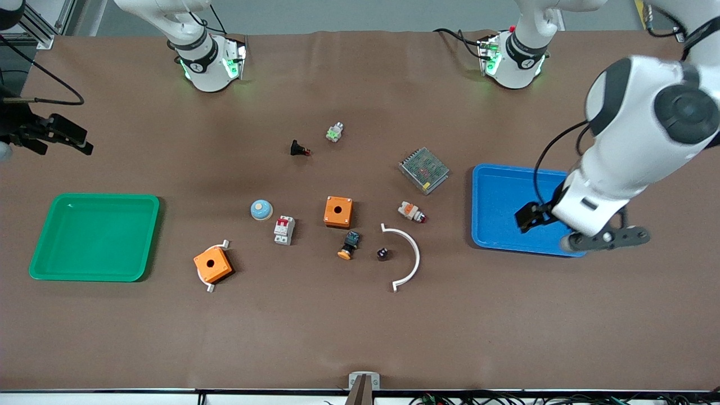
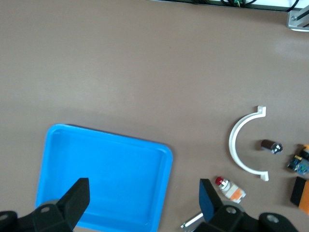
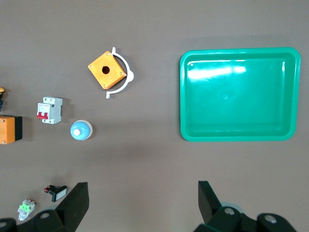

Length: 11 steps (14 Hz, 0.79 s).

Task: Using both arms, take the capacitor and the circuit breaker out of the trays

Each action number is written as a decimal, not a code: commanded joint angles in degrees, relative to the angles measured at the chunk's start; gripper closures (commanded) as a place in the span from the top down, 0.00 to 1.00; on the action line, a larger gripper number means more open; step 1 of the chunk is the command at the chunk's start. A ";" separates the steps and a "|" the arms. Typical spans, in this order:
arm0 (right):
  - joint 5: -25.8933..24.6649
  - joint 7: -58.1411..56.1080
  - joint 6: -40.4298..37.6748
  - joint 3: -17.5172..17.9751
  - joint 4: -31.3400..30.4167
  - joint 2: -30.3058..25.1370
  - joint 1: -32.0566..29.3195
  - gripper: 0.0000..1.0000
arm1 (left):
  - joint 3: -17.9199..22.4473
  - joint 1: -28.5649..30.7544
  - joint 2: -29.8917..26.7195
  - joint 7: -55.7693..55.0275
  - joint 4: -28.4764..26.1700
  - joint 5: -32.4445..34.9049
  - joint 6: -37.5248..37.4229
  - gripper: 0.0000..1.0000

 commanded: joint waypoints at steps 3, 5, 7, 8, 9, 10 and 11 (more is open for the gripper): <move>-0.28 -2.82 -0.20 0.82 -2.39 -2.72 -2.71 1.00 | -0.60 1.74 -14.60 4.60 -15.42 -0.54 2.89 1.00; -0.19 -3.88 -0.29 0.82 -2.39 -2.72 -3.42 1.00 | -0.68 1.66 -18.73 5.73 -20.61 -0.54 5.36 1.00; -0.10 -3.88 -0.46 0.82 -2.39 -2.81 -3.51 1.00 | -0.60 1.74 -20.33 7.85 -22.12 -0.54 5.19 1.00; -0.10 -3.88 -0.46 0.82 -2.39 -2.99 -3.51 1.00 | -0.60 1.66 -19.98 8.20 -21.43 -0.54 4.93 1.00; -0.01 -3.88 -0.46 0.82 -2.39 -3.07 -3.51 1.00 | -0.60 1.66 -19.28 8.12 -19.16 -0.88 4.14 1.00; -0.01 -3.80 -0.46 0.82 -2.39 -3.34 -3.42 1.00 | -0.60 1.66 -18.15 8.90 -16.79 -0.89 1.00 1.00; -0.01 -3.71 -0.46 0.82 -2.39 -3.34 -3.42 1.00 | -0.60 1.66 -16.83 11.17 -13.37 -0.97 -1.64 1.00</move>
